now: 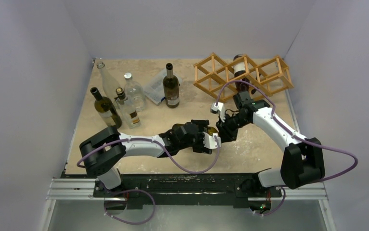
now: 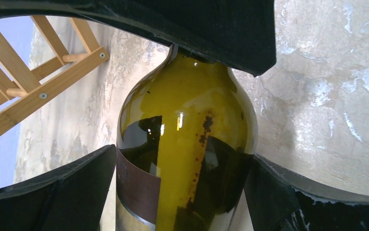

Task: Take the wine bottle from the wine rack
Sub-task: Pick up the wine bottle from the wine rack.

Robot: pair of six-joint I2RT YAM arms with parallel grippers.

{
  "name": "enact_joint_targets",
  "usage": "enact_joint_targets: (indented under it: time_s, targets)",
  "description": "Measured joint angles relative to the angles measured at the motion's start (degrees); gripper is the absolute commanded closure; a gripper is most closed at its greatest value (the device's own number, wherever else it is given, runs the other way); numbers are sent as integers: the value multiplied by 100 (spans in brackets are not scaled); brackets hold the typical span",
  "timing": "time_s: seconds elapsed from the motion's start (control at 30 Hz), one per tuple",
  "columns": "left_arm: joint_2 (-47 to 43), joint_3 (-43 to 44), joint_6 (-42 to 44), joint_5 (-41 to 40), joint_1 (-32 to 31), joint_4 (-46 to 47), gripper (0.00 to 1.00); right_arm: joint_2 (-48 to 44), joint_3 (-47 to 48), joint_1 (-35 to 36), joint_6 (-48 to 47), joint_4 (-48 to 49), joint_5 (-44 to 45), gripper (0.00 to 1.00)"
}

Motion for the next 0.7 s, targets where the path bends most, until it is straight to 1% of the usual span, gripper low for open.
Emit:
enact_joint_targets:
  time_s: [0.17, 0.23, 0.33, 0.37, 0.43, 0.47, 0.53, 0.67, 0.7]
  targets:
    - [107, 31, 76, -120, 0, 46, 18, 2, 2, -2, -48, -15, -17, 100]
    - [146, 57, 85, -144, -2, 46, 26, 2, 13, -2, -76, -15, -15, 100]
    - [166, 83, 164, -170, -7, 17, 36, 4, 33, -2, -111, -9, 2, 100]
    - [166, 87, 149, -188, -13, 11, 43, 4, 33, -2, -118, -13, 2, 100]
    - [166, 92, 136, -197, -17, -2, 78, 13, 35, -2, -127, -13, 2, 100]
    - [166, 92, 127, -197, -17, -11, 87, 35, 44, -2, -131, -17, 0, 100]
    - [166, 98, 83, -203, -17, -61, 99, 85, 55, -2, -138, -13, -17, 100]
    - [166, 98, -2, -201, -22, -101, 100, 111, 55, 0, -133, -20, -17, 86]
    - [166, 98, -17, -199, -24, -103, 100, 111, 55, -2, -133, -22, -15, 81]
